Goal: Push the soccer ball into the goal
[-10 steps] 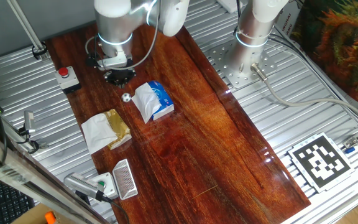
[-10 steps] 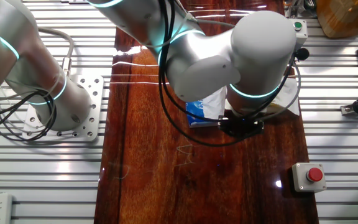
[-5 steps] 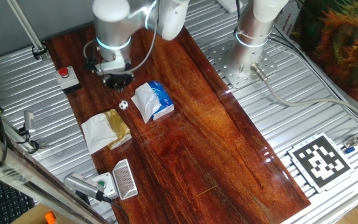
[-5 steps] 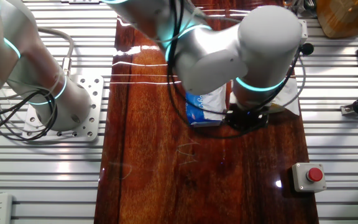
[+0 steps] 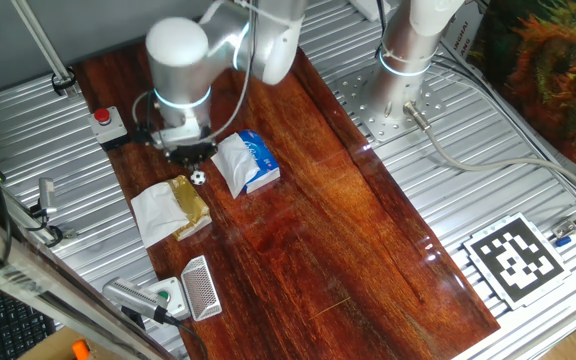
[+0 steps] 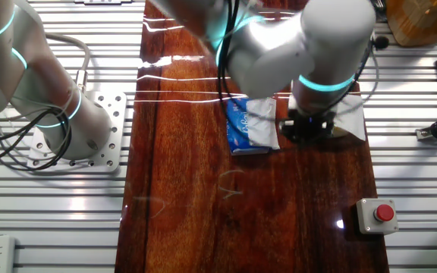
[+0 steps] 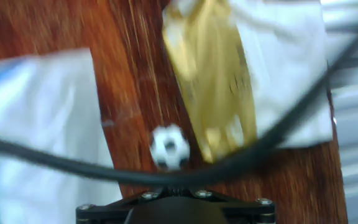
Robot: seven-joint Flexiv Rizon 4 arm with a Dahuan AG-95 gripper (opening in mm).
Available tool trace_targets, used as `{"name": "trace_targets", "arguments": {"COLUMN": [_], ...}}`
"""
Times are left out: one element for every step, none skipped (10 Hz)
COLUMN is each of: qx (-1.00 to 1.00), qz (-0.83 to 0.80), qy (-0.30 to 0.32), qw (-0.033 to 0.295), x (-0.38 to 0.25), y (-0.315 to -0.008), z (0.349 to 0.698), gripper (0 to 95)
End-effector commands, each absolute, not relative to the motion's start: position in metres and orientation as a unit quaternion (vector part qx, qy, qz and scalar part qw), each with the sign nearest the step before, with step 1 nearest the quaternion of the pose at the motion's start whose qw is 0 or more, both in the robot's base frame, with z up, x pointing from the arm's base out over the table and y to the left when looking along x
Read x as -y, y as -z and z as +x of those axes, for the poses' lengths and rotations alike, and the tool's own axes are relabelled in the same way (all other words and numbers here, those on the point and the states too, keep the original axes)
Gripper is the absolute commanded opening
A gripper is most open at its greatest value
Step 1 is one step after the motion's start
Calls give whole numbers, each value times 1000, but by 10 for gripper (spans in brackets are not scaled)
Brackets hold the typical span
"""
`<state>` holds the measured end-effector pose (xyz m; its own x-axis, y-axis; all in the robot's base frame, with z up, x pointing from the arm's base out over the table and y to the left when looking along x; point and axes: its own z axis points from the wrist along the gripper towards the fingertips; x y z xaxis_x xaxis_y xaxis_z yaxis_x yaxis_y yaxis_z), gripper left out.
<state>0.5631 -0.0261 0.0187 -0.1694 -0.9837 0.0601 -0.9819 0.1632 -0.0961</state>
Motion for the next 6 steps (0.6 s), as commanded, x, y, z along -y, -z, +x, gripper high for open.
{"name": "trace_targets", "arguments": {"qx": [-766,-769,-772,-775,-776,-777], "qz": [-640,-637,-632,-629,-628,-626], "qy": [59,60,61,61,59,60], "qw": [7,6,5,5,5,4], "x": [6,-5,-17,-23,-28,-32], "y": [-17,-16,-15,-15,-18,-20], "z": [565,565,565,566,565,565], "gripper": [0,0,0,0,0,0]}}
